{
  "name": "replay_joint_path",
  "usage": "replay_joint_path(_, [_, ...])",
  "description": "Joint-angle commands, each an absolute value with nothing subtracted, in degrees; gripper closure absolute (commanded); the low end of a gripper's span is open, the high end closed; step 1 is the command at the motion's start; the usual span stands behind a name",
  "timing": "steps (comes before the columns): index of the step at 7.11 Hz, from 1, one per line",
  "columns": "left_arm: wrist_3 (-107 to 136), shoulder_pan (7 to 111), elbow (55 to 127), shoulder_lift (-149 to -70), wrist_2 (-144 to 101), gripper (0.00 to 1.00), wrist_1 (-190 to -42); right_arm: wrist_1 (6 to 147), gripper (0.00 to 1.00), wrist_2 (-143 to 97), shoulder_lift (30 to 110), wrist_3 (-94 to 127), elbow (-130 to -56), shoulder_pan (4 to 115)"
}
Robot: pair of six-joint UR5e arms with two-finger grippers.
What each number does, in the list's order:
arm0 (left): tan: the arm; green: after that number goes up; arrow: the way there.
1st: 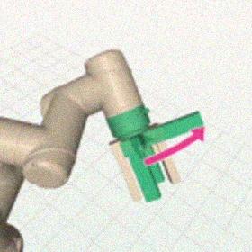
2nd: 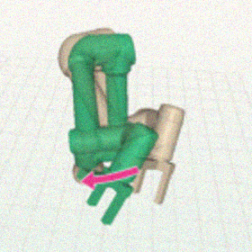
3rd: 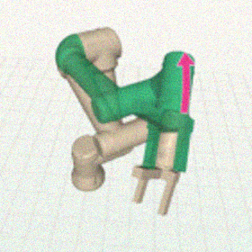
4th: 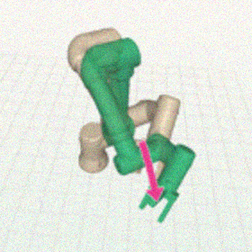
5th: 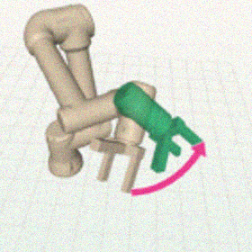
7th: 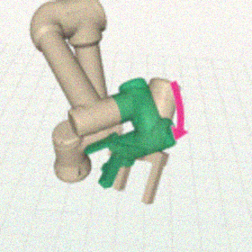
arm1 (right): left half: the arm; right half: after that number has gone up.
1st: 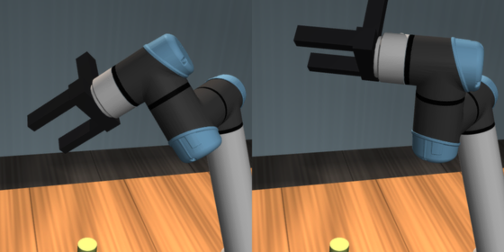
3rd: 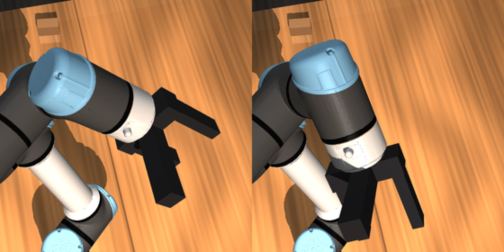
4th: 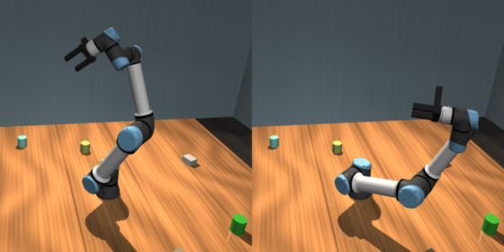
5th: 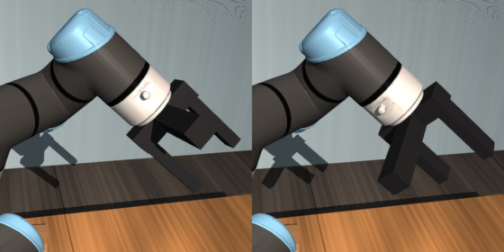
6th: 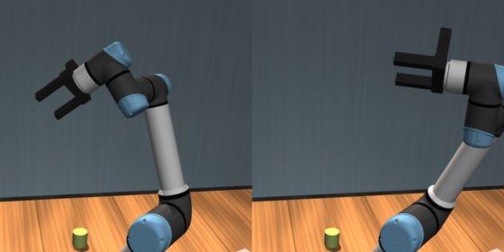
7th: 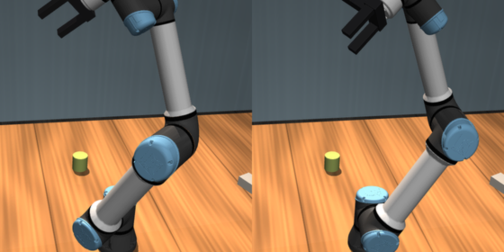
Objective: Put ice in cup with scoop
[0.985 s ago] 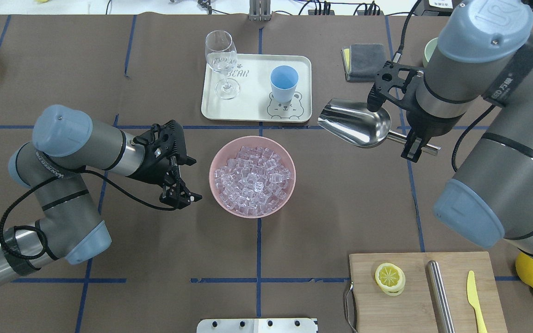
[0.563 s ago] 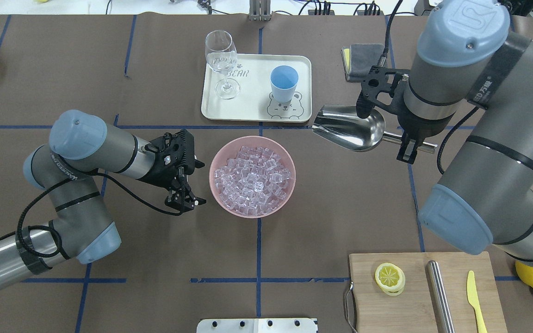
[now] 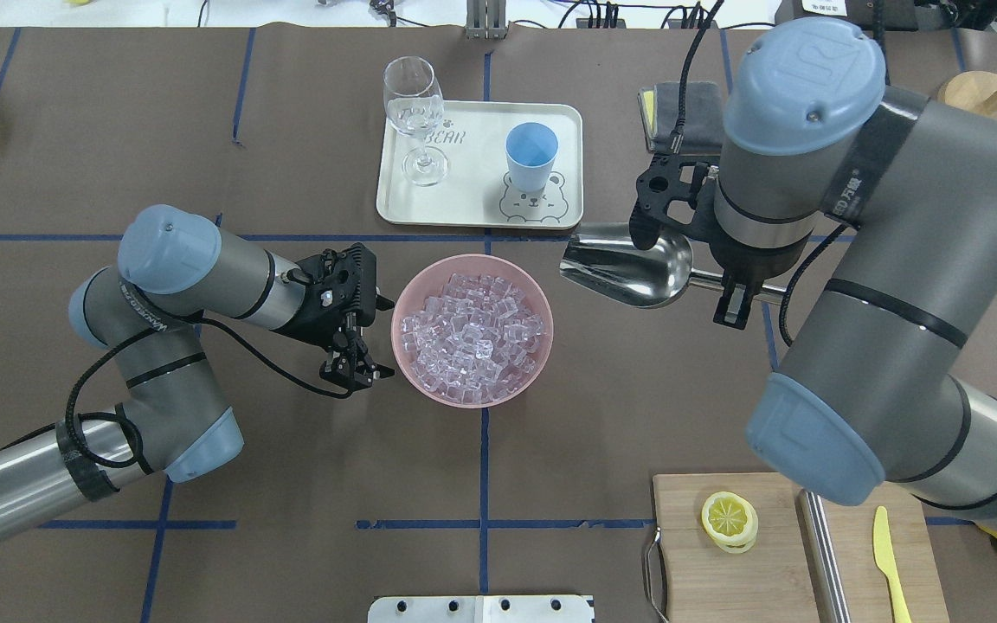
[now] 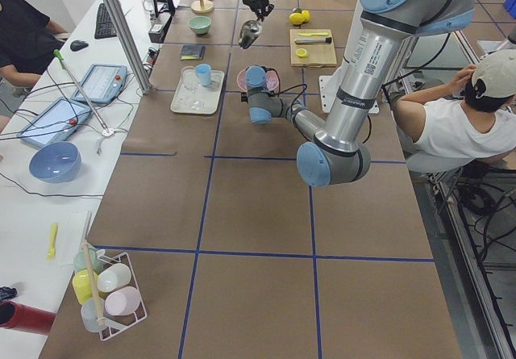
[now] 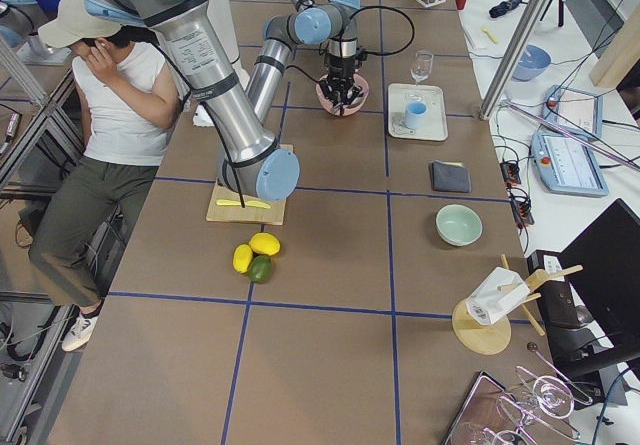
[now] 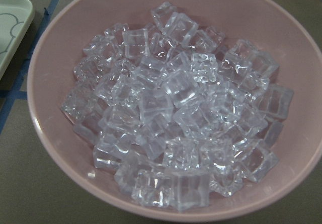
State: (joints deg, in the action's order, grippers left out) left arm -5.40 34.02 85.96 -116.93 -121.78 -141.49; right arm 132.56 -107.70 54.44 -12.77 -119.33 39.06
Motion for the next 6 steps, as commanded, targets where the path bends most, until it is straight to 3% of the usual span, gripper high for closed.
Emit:
replay_joint_path(1, [-5.3,34.0,85.5,-117.0,-121.8,0.00,-142.4,138.7,1.00,-100.9,51.1,-14.2,-117.5,35.2])
replay_joint_path(3, [-5.0,34.0,83.9,-117.1,-121.7,0.00,-145.8,148.5,1.00,-98.4,42.3,-21.1,-112.0,34.9])
replay_joint_path(6, [-5.0,34.0,83.4,-117.1,-121.7,0.00,-146.7,150.3,1.00,-96.2,38.2,-22.6,-106.0,33.1])
